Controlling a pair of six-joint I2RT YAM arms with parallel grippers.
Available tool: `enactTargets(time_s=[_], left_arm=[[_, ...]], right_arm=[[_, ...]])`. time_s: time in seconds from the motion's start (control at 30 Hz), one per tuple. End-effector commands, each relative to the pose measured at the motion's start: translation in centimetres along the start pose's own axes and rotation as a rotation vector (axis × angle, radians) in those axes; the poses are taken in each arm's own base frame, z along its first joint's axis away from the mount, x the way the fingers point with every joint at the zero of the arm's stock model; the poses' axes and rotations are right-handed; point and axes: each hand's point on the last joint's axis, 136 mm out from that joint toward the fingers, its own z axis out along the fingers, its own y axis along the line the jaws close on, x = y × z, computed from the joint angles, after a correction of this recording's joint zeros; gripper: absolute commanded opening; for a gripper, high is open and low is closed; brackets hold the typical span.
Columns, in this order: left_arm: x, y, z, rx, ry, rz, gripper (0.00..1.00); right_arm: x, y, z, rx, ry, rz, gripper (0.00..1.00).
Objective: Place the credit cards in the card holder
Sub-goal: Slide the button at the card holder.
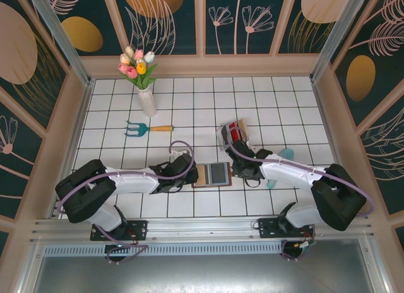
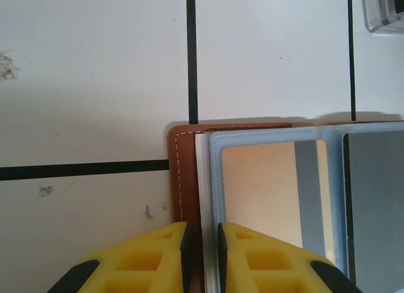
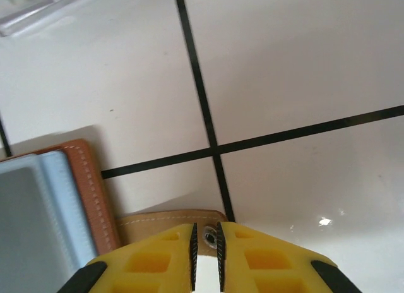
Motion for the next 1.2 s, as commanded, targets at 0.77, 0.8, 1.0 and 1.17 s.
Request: enactTargets(time_s=[0.77,0.8,1.0,1.17], left_arm=[[1.1,0.7,0.3,-0.023,0.046,0.030,0.21],[0.9,0.4,0.2,-0.014,0.043,0.032,0.21],[-1.0,-1.9,-1.6,0.041,-0.009,0.054,0.24],[-3.3,-3.2,-3.6,0.062,-0.089,0.057,0.32]], right_arm=[[-5.4,-1.0,-2.9,-0.113,-0.100,0.065,0.20],[-6.2,-0.5,-3.6,-0.132,-0.122,0.053,0.20],[-11.1,2.1,-7.3,-0.203,-0.267,-0.057,0.29],[-14.8,2.1,-6.4,-0.154,-0.262,-0.134,0.32]])
